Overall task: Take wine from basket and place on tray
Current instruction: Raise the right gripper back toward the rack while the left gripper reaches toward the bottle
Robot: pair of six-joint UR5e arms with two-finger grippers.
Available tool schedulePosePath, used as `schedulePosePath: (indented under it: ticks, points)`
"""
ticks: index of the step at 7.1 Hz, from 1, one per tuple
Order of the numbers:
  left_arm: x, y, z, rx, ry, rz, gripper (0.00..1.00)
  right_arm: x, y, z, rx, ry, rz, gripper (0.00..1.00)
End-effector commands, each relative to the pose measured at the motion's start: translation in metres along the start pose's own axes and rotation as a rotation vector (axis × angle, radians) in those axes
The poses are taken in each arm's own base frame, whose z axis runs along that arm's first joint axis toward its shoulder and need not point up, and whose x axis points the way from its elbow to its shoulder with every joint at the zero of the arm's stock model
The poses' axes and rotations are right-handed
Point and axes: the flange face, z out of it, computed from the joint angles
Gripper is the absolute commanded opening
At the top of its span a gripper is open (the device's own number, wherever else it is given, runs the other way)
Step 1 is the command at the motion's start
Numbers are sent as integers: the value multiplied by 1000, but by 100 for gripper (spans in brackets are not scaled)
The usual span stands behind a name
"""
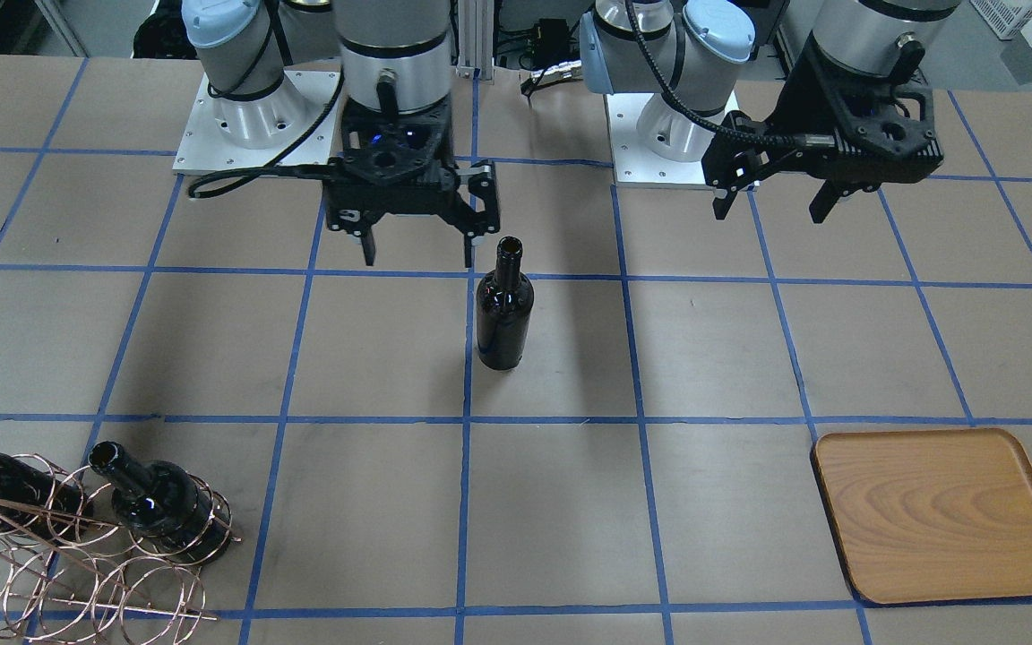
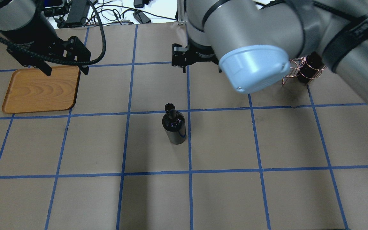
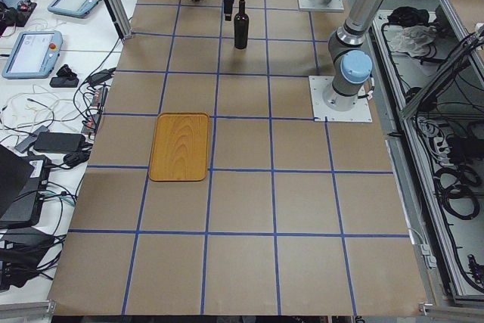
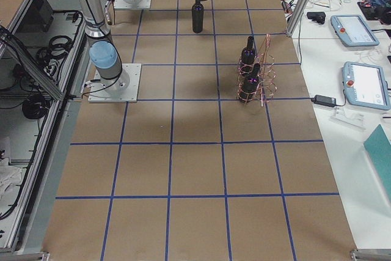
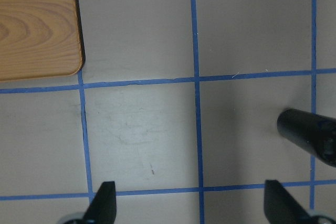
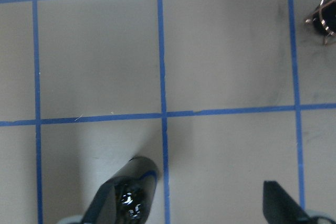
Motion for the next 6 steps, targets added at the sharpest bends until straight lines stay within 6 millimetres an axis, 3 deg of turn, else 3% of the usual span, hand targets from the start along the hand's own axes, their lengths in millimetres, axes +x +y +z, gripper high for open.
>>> schedulePosePath:
  ticks: [1, 2, 4, 6]
  points:
    - [83, 17, 23, -39, -7, -41, 100, 93, -30, -16, 5, 29, -61, 100]
    - [119, 24, 35, -41, -1, -5, 100, 98, -21, -26, -19, 35, -58, 100]
    - [179, 35, 65, -9, 13, 20, 100, 102, -10, -16, -109, 43, -59, 100]
    - [209, 37, 118, -36, 5, 57, 100, 103, -8, -13, -129, 53, -60, 100]
